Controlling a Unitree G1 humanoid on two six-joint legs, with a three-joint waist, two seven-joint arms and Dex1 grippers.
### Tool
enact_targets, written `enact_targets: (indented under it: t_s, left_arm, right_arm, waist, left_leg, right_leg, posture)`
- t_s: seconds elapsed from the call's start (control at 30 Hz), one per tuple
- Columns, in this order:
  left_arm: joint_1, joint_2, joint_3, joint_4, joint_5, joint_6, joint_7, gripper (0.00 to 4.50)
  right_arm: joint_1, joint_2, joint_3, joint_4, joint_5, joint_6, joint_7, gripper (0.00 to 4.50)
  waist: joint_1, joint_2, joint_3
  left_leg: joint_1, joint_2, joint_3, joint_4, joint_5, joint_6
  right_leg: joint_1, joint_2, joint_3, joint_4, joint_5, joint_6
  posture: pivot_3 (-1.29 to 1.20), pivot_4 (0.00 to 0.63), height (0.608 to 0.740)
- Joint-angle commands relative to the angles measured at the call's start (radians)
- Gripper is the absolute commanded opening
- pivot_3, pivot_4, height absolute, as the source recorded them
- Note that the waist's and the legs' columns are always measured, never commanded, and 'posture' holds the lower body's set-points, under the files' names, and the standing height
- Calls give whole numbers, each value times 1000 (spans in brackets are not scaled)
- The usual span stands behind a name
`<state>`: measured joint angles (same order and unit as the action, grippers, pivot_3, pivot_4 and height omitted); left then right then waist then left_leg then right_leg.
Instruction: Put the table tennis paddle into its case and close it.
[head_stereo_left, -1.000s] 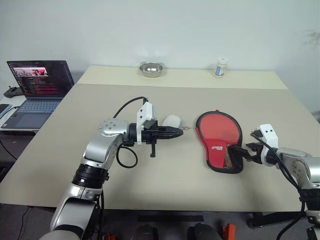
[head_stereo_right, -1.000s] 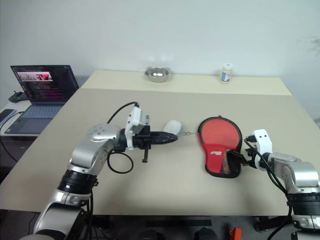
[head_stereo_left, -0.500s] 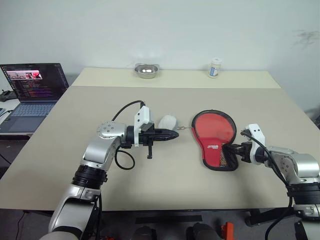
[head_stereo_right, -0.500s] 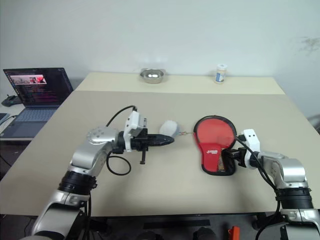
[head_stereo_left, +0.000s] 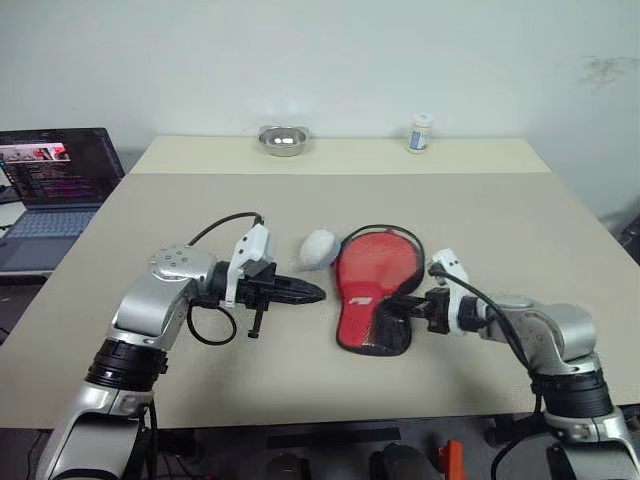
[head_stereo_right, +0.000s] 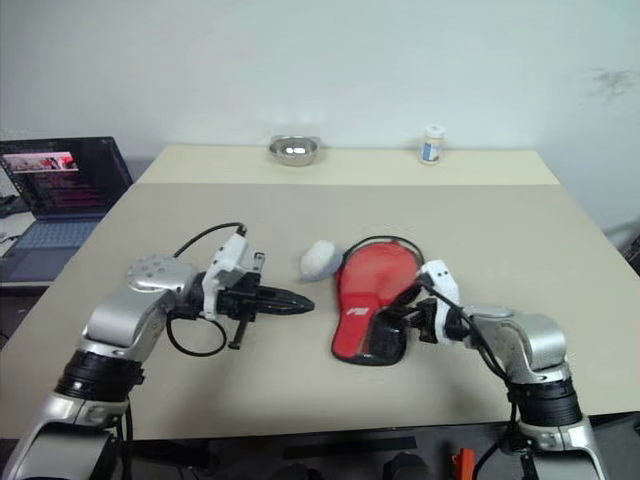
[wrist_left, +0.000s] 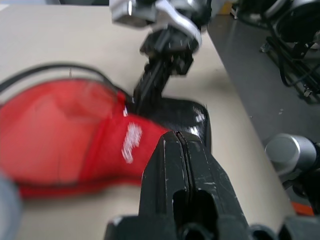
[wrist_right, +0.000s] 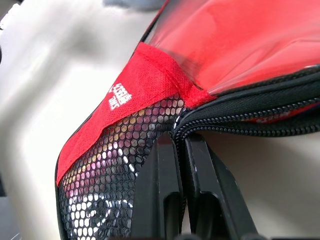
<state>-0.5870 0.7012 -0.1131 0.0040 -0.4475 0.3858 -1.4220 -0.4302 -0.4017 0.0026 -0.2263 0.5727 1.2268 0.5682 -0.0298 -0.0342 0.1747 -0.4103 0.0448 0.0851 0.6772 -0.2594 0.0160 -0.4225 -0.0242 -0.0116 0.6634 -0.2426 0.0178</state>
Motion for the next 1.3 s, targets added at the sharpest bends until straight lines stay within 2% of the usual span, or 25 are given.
enact_targets:
  t_s: [0.03,0.27,0.6,0.87,0.97,1.13,1.3]
  left_arm:
    - [-8,4,20,-82,-42,40,17,0]
    - [13,4,1,-156,-66,103,35,0]
    - [55,12,-34,-147,-36,63,2,0]
    - [62,6,-39,-119,-20,25,-2,0]
    - [68,7,-38,-125,-20,23,1,0]
    - [80,-3,-31,-135,-22,25,27,0]
    - [92,-12,-18,-139,-20,23,65,0]
  right_arm:
    - [46,1,11,-100,44,27,0,14]
    - [169,-60,-3,-212,73,74,3,14]
    - [252,-245,-78,-240,115,73,49,14]
    - [246,-213,-73,-222,108,57,-8,14]
    - [249,-203,-97,-221,122,67,-23,735]
    - [272,-223,-154,-265,158,95,-30,2414]
    - [306,-319,-177,-383,189,68,16,4157]
  waist:
    - [1,0,0]
    - [0,0,0]
    - [8,0,0]
    - [9,-1,0]
    - [9,-1,0]
    - [9,-1,0]
    - [11,-1,0]
  left_leg:
    - [0,0,0,0,0,0]
    - [0,0,0,0,0,-1]
    - [0,-1,0,0,0,-1]
    - [0,-1,0,0,0,-1]
    - [0,-1,0,0,0,-1]
    - [0,-1,0,0,0,-1]
    - [0,-1,0,0,0,-1]
  right_leg:
    - [0,0,0,0,0,0]
    - [0,0,0,-1,0,0]
    - [1,-1,0,-2,-3,4]
    - [1,-1,0,-2,-3,4]
    - [1,-1,0,-2,-3,4]
    - [1,0,0,-2,-3,4]
    - [1,-1,0,-2,-3,4]
  posture:
    - [0,150,740]
    - [0,150,740]
    - [0,150,740]
    - [0,150,740]
    - [0,150,740]
    - [0,150,740]
    - [0,150,740]
